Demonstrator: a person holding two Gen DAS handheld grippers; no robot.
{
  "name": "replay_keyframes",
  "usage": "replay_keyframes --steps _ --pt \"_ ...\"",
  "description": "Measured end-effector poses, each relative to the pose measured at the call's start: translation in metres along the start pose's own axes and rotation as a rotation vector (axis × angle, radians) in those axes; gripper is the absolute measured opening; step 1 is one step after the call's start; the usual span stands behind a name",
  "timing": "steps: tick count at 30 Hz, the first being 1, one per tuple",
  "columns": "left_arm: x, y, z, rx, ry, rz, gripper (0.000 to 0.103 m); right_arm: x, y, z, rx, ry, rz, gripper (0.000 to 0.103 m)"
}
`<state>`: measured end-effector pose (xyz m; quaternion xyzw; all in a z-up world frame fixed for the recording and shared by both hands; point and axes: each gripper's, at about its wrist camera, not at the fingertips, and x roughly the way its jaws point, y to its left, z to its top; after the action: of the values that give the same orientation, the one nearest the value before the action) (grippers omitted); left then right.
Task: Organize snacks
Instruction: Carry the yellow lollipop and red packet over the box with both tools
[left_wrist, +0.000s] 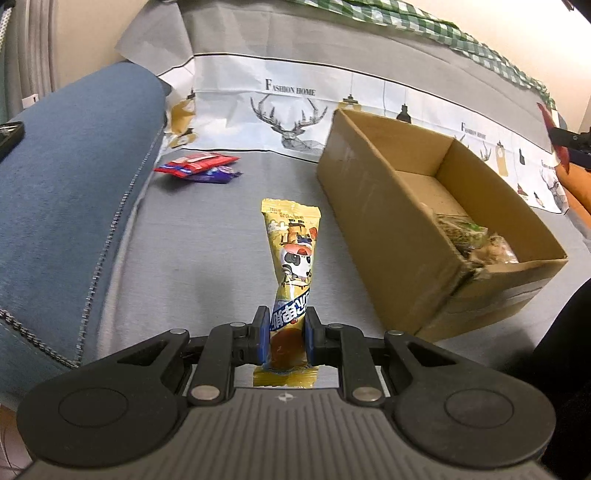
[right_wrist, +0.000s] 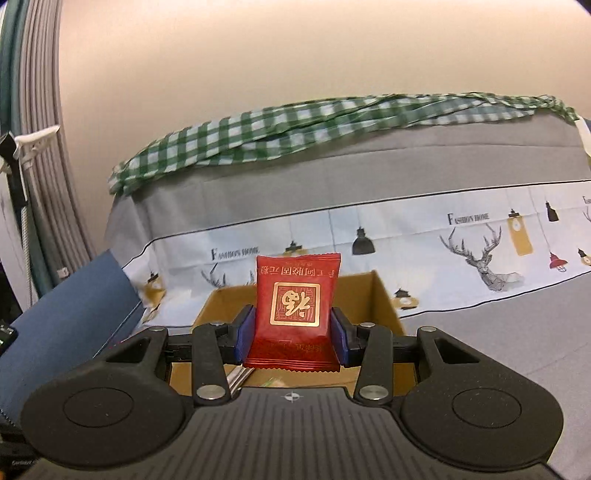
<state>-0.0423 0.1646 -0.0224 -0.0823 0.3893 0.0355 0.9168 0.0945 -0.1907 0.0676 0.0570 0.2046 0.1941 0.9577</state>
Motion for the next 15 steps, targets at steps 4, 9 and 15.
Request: replay_keyframes --steps 4,9,15 --pt "0.001 -0.019 0.012 -0.002 -0.005 -0.001 0.02 0.001 -0.008 -0.003 0.009 -0.022 0.013 0.045" --pt "0.0 -0.045 0.038 0.043 -0.041 -0.012 0.02 0.001 -0.013 -0.005 0.015 -0.036 0.024 0.045" --pt "-0.002 -0.074 0.065 0.068 -0.078 -0.035 0.02 -0.001 -0.008 -0.008 -0.014 -0.055 0.031 0.045"
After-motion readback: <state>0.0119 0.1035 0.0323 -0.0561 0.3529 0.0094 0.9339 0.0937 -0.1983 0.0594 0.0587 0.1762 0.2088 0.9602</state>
